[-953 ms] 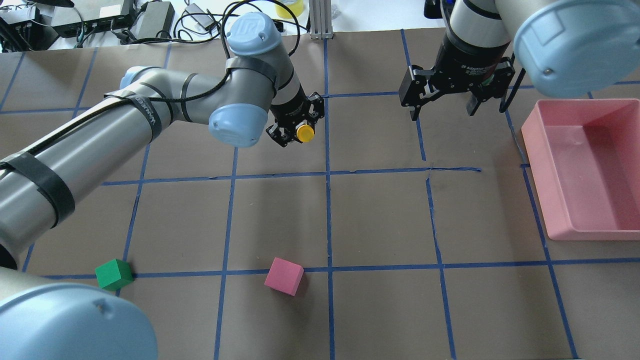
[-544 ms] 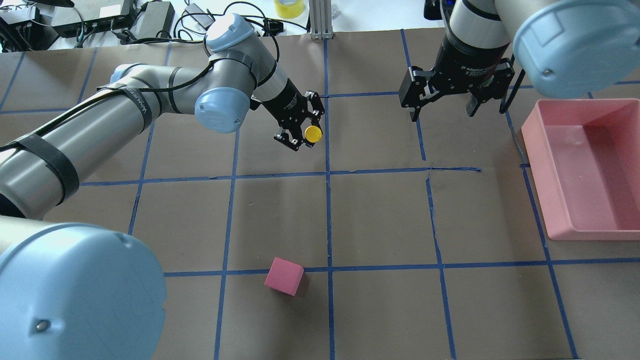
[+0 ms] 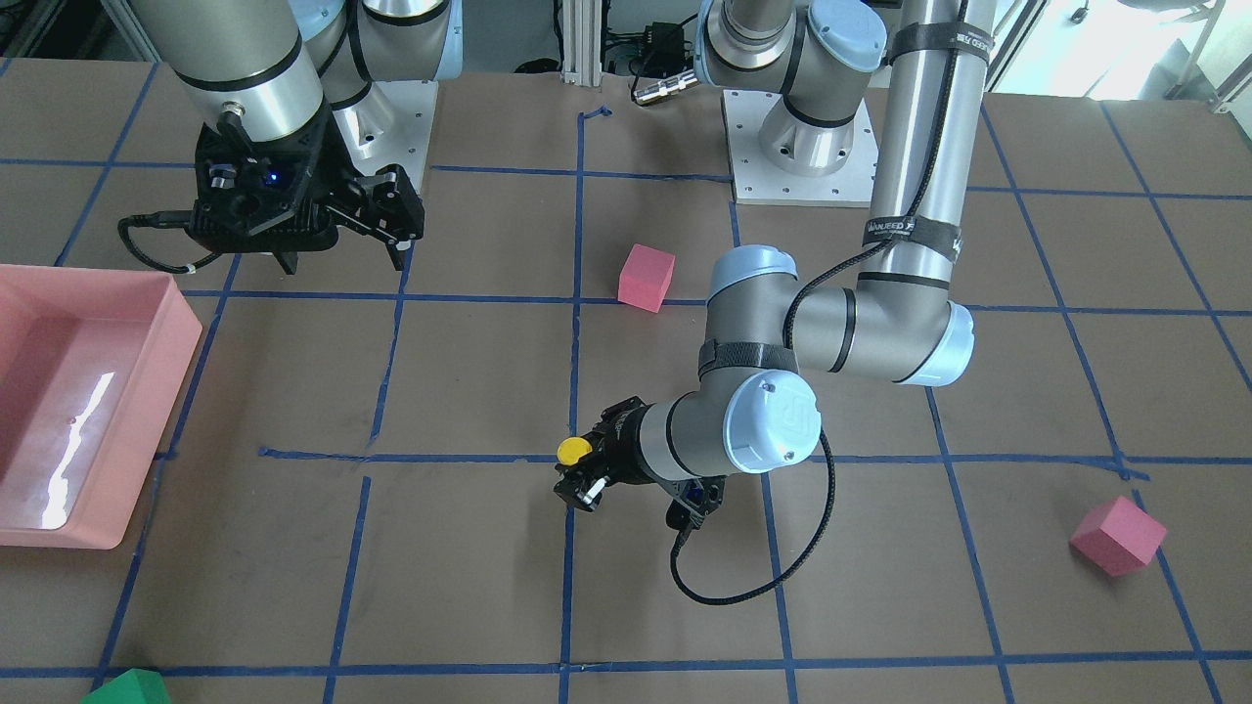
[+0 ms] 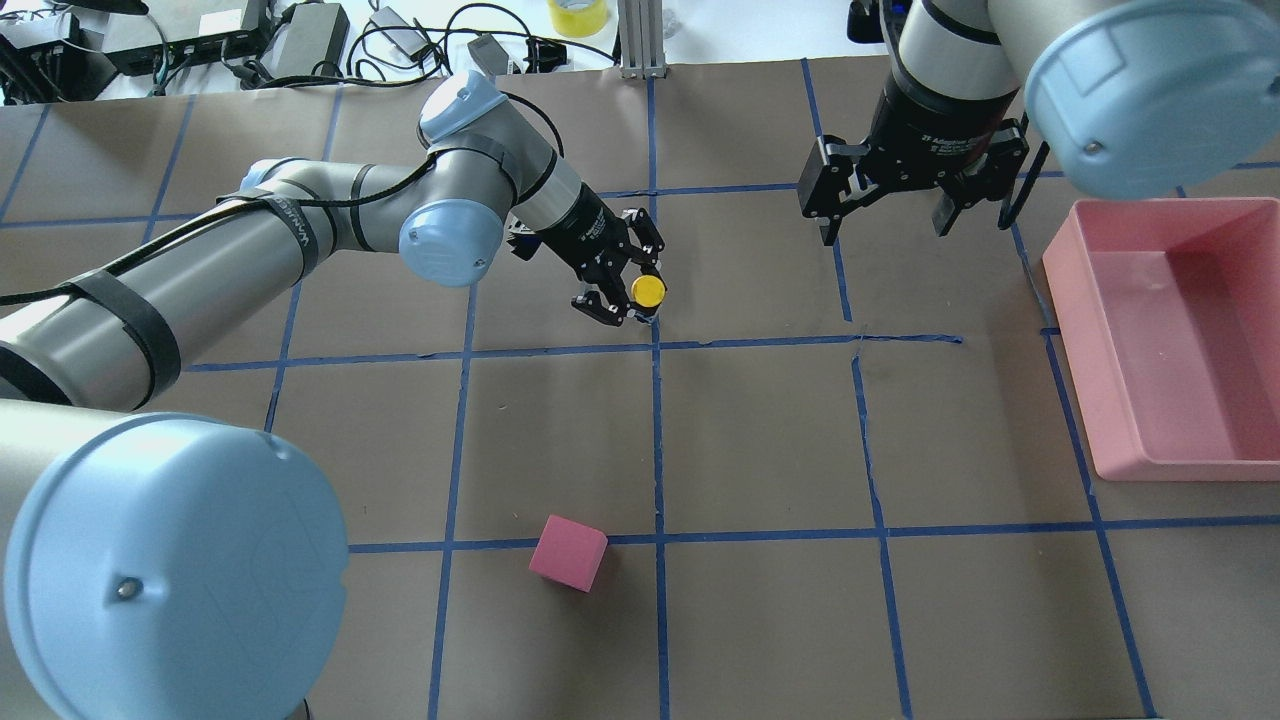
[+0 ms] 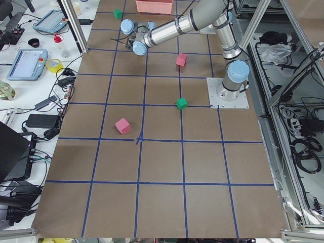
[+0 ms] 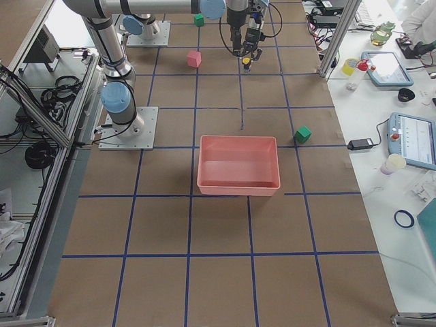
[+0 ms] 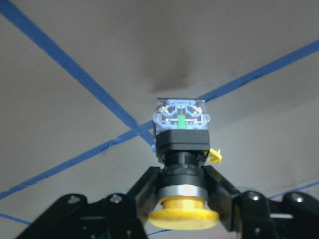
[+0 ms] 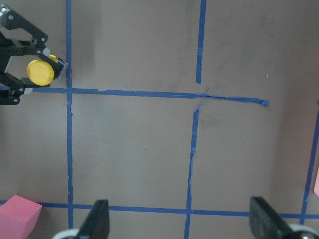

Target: Align button upright

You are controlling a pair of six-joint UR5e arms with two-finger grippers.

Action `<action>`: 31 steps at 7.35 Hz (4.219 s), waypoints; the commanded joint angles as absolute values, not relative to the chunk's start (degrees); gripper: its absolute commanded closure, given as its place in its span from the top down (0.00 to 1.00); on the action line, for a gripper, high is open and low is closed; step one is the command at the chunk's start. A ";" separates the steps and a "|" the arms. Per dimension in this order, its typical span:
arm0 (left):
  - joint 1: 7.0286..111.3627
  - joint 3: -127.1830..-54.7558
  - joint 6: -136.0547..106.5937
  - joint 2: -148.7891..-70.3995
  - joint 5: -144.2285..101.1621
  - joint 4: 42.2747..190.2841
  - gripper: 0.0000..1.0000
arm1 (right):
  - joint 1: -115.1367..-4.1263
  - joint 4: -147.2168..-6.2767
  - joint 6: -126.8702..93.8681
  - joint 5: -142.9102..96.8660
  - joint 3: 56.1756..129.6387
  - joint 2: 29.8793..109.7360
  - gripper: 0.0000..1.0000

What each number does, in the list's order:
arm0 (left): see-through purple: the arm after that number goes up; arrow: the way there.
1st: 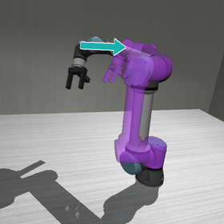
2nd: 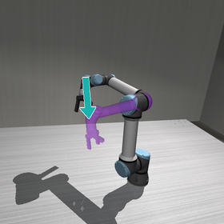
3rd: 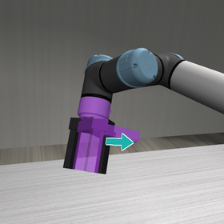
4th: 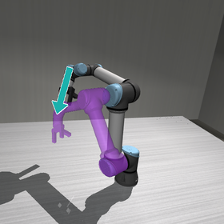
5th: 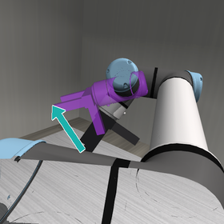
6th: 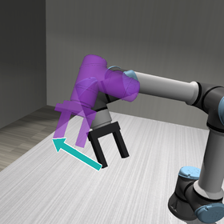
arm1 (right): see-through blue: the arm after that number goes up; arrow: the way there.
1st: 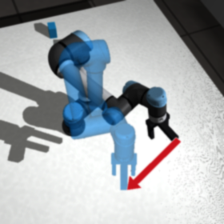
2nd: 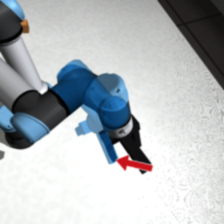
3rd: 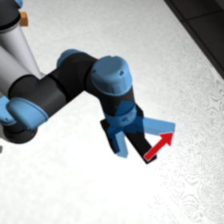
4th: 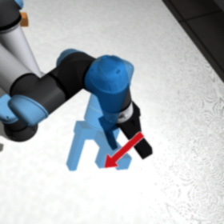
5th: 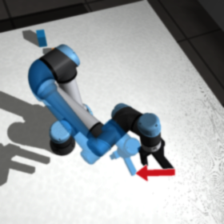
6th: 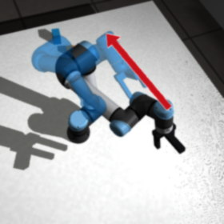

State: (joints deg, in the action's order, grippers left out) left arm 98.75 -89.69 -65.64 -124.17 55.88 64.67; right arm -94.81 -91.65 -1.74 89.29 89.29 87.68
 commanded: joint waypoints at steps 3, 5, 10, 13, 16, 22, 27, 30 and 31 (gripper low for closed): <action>98.70 -90.79 -65.48 -124.45 54.49 64.69 0.00 | -94.75 -91.67 -1.67 89.30 89.30 87.63 1.00; 98.70 -90.88 -65.57 -124.45 54.67 64.69 0.53 | -94.75 -91.67 -1.67 89.30 89.38 87.71 1.00; 98.70 -88.78 -65.22 -122.18 59.93 64.69 0.96 | -94.75 -91.67 -1.67 89.30 89.74 87.63 1.00; 98.79 -87.71 -59.02 -115.16 70.37 64.16 0.96 | -94.75 -91.67 -1.67 89.30 89.82 87.71 1.00; 98.62 -88.94 -39.96 -107.69 77.40 64.95 0.97 | -94.66 -91.93 -1.84 89.30 89.74 87.71 1.00; 90.97 -87.11 -2.22 -94.58 84.02 83.89 1.00 | -93.53 -94.75 -3.25 89.30 89.65 87.71 1.00; 90.09 -85.43 4.01 -92.53 87.19 94.32 1.00 | -92.72 -94.57 -9.65 89.30 89.56 88.33 1.00; 90.00 -86.04 2.73 -93.87 87.45 86.32 1.00 | -93.52 -94.66 -12.22 89.38 89.56 88.33 1.00; 90.00 -85.87 2.72 -94.04 87.63 86.31 1.00 | -93.52 -94.66 -11.61 89.30 89.56 88.33 1.00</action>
